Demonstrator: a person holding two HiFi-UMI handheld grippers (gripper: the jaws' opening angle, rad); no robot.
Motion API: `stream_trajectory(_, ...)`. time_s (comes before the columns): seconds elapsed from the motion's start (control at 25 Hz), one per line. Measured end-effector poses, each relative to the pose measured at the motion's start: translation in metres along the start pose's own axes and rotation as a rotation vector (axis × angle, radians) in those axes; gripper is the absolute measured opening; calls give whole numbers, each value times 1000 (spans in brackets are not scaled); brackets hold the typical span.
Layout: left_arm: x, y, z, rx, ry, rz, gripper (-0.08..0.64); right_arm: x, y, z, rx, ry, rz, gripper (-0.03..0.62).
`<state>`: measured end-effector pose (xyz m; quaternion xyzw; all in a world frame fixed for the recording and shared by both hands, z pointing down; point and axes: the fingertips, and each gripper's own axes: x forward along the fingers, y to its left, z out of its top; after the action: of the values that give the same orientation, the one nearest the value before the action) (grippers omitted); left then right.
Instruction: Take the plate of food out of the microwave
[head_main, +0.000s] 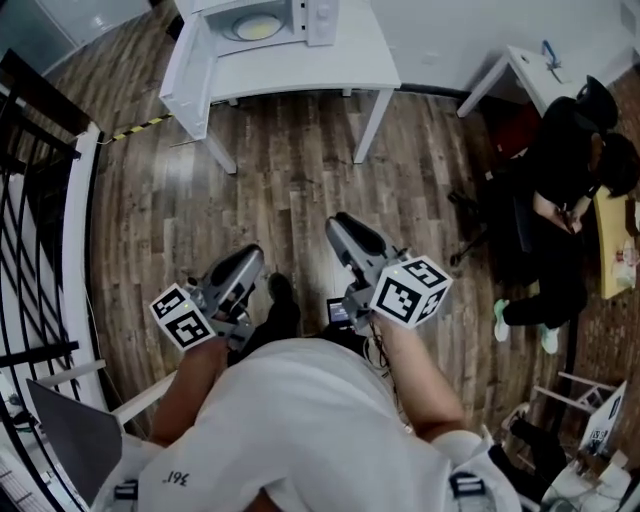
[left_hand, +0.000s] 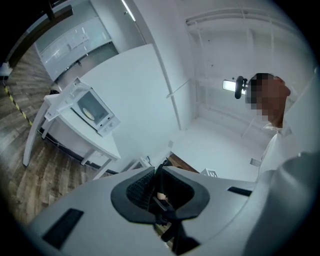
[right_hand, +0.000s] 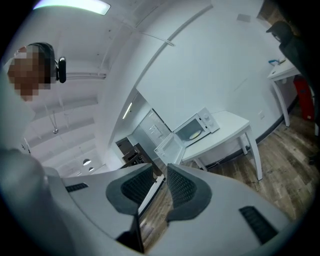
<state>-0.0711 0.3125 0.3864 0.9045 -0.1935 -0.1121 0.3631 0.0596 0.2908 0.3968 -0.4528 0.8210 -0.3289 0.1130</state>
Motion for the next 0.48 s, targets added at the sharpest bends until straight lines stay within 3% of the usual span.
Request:
stream_trajectory(0.24, 14, 57, 61, 16, 60, -28, 29, 77, -9, 26, 19, -33, -43, 71)
stream_trajectory(0.48, 29, 96, 92, 16, 95, -58, 29, 121, -21, 39, 22, -54, -82, 71)
